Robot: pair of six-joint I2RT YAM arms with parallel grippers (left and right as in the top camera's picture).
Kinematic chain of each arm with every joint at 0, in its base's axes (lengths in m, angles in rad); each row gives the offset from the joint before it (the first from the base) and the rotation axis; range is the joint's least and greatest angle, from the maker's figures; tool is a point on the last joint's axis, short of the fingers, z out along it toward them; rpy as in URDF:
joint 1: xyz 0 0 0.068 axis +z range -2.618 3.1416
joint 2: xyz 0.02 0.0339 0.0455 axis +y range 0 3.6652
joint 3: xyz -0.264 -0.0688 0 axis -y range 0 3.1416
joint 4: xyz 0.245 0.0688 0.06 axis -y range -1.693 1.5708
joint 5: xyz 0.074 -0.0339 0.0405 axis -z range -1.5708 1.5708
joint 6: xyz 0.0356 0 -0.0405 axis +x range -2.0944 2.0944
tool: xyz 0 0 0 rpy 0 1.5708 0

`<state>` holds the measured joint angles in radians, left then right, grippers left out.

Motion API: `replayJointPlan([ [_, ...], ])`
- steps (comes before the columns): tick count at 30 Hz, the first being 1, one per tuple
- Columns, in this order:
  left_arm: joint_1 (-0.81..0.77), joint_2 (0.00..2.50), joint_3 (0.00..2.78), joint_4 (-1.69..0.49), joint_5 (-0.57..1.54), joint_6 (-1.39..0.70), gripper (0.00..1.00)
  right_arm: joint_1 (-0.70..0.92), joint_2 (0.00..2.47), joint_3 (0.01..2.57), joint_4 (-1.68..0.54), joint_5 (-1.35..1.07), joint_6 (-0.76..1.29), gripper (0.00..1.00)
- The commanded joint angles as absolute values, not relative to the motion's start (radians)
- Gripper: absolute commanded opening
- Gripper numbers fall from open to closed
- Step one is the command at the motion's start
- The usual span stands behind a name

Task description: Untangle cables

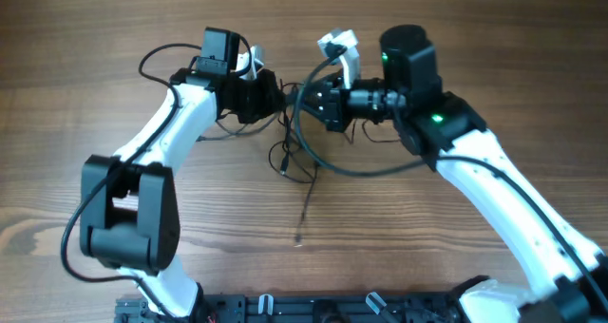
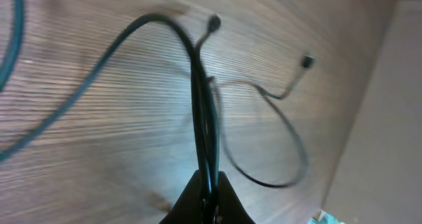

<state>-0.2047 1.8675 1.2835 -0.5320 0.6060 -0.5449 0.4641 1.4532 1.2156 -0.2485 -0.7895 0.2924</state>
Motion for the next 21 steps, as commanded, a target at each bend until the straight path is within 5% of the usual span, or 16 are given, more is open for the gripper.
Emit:
replayJointPlan([
  [1,-0.163,1.906,1.270,-0.548,0.469,-0.518,0.04,0.468,1.302,1.223,-0.269,-0.668,0.234,0.04],
  [12,0.023,1.906,1.270,-0.664,0.545,-0.393,0.04,0.468,1.166,1.223,-0.301,-0.569,0.183,0.04],
  [17,0.020,1.906,1.270,-0.649,0.732,-0.344,0.04,0.468,1.225,1.223,-0.425,-0.569,0.183,0.43],
  [18,0.020,1.906,1.270,-0.640,0.770,-0.344,0.15,0.468,1.242,1.223,-0.465,-0.569,0.184,0.45],
  [19,0.019,1.906,1.270,-0.631,0.784,-0.344,0.55,0.468,1.259,1.223,-0.495,-0.569,0.183,0.48],
  [20,0.018,1.906,1.270,-0.625,0.783,-0.344,0.83,0.468,1.280,1.222,-0.532,-0.569,0.184,0.48],
  [21,0.018,1.906,1.270,-0.623,0.780,-0.344,0.95,0.468,1.296,1.222,-0.552,-0.575,0.184,0.48],
])
